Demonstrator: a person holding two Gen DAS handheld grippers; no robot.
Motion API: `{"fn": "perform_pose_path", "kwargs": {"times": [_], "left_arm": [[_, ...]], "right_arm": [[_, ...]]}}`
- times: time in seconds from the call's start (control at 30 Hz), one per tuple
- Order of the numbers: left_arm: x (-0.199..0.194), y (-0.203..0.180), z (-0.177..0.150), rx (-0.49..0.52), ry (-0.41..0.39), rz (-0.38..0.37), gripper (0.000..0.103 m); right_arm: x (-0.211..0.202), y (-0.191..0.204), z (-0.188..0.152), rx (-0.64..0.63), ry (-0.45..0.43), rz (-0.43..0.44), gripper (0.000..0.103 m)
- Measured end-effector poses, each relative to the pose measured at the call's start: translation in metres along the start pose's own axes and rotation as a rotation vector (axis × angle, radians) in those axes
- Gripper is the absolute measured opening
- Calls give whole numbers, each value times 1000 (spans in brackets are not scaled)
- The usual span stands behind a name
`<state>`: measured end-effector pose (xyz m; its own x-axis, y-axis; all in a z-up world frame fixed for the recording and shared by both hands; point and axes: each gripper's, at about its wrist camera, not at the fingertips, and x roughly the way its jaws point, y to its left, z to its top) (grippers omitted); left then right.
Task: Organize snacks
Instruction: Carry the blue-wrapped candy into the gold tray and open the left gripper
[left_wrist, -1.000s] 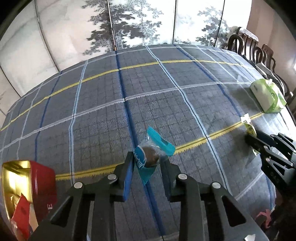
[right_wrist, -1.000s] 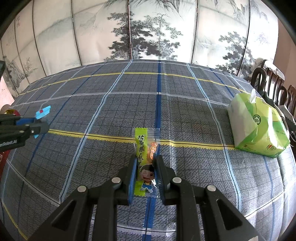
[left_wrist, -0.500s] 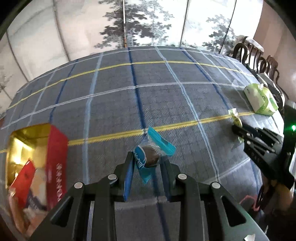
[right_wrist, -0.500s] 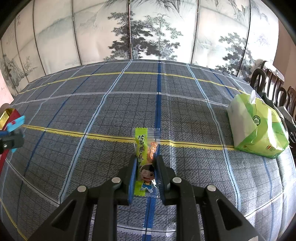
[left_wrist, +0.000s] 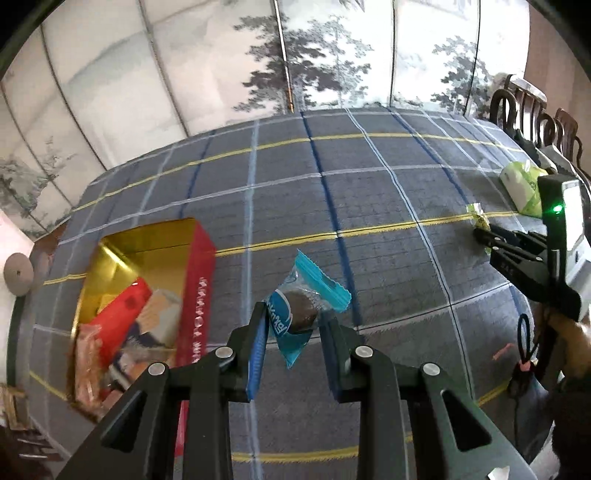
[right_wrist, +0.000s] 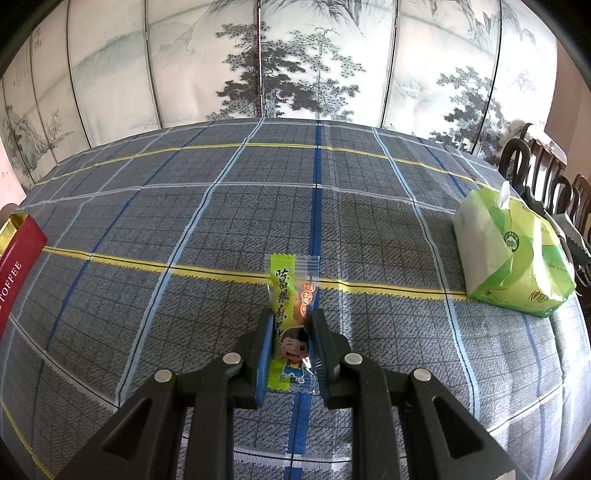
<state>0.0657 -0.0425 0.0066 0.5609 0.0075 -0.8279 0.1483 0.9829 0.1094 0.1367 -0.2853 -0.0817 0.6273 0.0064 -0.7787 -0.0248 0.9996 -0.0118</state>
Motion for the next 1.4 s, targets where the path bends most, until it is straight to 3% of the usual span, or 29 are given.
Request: {"fn": "perform_pose_path", "kwargs": {"times": [0.4, 1.0, 1.4], "left_arm": [[-27, 49, -9, -71, -47, 126, 25], [-16, 149, -28, -240, 47, 157, 25], [16, 173, -40, -281, 132, 169, 25]], "right_arm": [[-1, 0, 0, -8, 0, -10, 20], [-2, 0, 0, -10, 0, -11, 20], [-2, 0, 0, -11, 0, -11, 20]]}}
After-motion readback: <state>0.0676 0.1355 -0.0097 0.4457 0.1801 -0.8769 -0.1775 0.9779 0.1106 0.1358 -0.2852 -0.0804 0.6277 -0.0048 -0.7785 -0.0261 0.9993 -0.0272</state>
